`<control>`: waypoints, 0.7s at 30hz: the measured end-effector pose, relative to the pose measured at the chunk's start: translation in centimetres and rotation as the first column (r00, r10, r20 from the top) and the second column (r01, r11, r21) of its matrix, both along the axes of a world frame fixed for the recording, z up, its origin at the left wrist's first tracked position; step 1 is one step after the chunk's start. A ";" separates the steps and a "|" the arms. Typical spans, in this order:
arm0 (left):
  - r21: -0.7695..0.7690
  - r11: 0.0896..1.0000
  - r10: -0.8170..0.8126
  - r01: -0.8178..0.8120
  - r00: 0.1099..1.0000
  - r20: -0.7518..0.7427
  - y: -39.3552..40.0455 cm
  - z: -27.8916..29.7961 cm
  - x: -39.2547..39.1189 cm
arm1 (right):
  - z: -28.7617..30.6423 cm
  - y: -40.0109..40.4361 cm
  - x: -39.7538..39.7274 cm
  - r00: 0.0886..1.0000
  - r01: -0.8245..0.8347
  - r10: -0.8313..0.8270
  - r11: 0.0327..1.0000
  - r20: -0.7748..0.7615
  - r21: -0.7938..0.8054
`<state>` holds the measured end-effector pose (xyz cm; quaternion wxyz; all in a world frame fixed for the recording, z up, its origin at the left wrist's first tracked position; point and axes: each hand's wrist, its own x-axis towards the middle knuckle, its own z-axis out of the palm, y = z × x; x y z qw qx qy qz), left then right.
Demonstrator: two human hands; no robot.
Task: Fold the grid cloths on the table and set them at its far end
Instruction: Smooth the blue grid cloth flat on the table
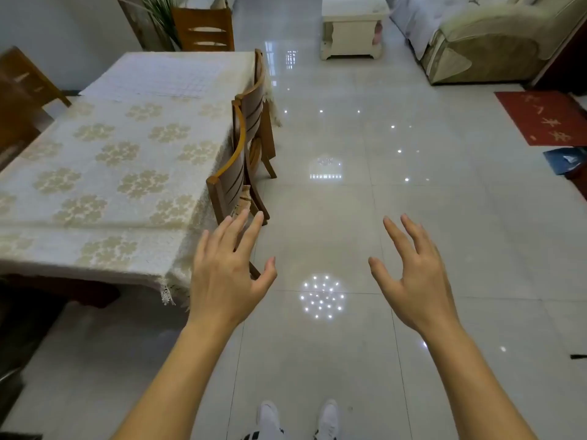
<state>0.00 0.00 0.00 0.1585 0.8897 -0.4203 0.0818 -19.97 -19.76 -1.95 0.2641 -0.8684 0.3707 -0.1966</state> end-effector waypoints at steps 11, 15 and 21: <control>-0.045 0.999 0.029 -0.029 1.000 0.007 -5.0 0.5 1.5 | 0.7 -5.7 1.8 0.999 -0.004 0.004 1.000 0.039 0.003; -0.031 0.999 0.021 -0.021 1.000 -0.003 -7.2 0.1 3.7 | 0.4 -7.7 3.9 1.000 -0.014 0.014 1.000 0.009 0.001; -0.055 0.998 -0.012 0.010 1.000 -0.028 -11.8 -0.3 9.4 | 0.7 -11.5 9.2 1.000 0.008 -0.008 1.000 -0.010 0.001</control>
